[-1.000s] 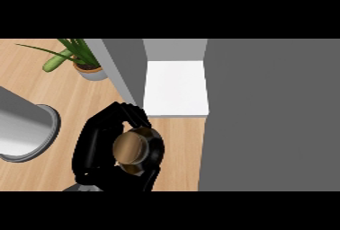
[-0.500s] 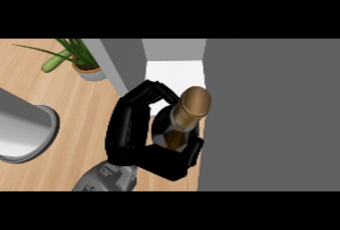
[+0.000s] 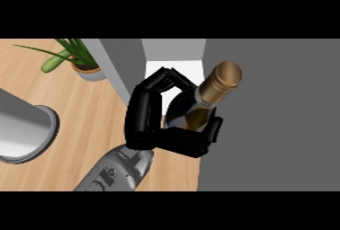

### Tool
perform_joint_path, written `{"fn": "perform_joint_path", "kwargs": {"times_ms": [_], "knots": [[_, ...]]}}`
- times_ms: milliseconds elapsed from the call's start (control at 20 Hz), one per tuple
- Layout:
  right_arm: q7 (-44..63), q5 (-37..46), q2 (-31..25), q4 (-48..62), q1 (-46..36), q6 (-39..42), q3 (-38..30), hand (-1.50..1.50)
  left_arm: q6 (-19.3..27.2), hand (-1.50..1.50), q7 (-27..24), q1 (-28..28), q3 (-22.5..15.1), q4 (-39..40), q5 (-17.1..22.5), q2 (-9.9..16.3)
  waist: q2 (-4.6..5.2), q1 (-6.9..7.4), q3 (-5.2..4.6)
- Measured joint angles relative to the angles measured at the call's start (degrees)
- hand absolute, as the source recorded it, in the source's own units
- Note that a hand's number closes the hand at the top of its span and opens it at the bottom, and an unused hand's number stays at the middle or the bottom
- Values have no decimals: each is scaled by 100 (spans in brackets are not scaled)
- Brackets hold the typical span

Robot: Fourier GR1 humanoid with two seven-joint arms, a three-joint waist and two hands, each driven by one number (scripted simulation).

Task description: Pick up the wine, place it into the cabinet and close the cabinet

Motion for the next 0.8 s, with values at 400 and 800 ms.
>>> {"fn": "perform_joint_path", "kwargs": {"times_ms": [400, 800], "knots": [[185, -41, -76, 16, -247, -70, -70, -150, 249, 150, -591, -166, 2, 610, 482, -10, 5, -4, -2], [308, -25, 22, 15, -370, -269, 118, -150, 377, 150, -1400, -73, -104, 1122, 1126, -12, 5, 2, -4]]}}
